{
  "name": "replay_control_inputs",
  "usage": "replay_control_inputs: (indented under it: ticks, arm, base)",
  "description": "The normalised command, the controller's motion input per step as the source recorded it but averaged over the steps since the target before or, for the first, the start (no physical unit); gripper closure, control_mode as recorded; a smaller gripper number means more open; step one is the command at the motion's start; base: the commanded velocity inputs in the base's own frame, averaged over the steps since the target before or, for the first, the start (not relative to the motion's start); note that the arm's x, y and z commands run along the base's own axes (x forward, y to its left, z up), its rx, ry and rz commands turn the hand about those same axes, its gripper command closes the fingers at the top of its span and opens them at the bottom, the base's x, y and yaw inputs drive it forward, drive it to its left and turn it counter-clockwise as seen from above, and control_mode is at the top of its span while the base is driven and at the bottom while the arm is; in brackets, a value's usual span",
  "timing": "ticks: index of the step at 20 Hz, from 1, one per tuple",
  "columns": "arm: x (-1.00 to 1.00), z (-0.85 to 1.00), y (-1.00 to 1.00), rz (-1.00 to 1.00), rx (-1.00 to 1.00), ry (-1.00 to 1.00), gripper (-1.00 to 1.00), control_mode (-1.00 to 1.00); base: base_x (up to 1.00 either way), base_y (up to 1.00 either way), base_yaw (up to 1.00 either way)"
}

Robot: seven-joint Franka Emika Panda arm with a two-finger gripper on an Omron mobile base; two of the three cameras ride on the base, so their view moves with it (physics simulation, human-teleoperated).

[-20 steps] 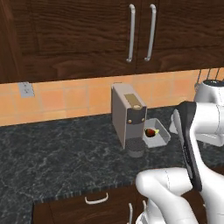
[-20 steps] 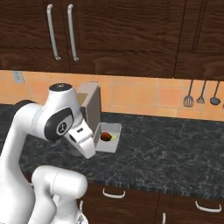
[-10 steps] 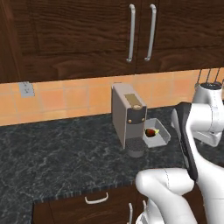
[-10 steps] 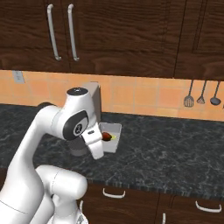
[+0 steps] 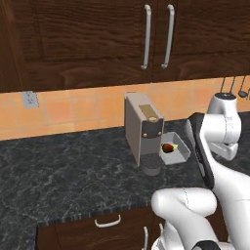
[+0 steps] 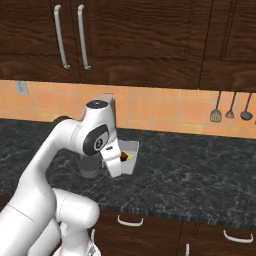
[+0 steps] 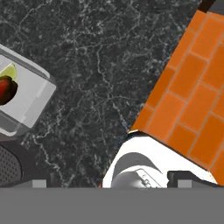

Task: Take the meat container that has the shrimp and place it on the second highest rack of the freezer. Then take the vegetable container that has the bell pepper and lemon wedge and place it on the highest rack of the freezer.

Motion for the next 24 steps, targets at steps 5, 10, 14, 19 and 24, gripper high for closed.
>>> replay_control_inputs:
  ticks: [5, 10, 14, 19, 24]
  arm:
    - [0.53, -0.31, 0.05, 0.0, 0.03, -0.04, -1.0, -1.0]
    - [0.63, -0.42, 0.0, 0.0, 0.1, -0.06, -1.0, -1.0]
    - [0.11, -0.36, 0.0, 0.0, 0.03, -0.03, -1.0, -1.0]
    - [0.14, -0.13, 0.0, -0.03, 0.0, 0.0, -1.0, -1.0]
    - [0.33, -0.03, 0.0, -0.06, 0.0, -0.01, -1.0, -1.0]
  base:
    - [0.0, 0.0, 0.0]
    - [0.0, 0.0, 0.0]
    - [0.0, 0.0, 0.0]
    - [0.0, 0.0, 0.0]
    - [0.0, 0.0, 0.0]
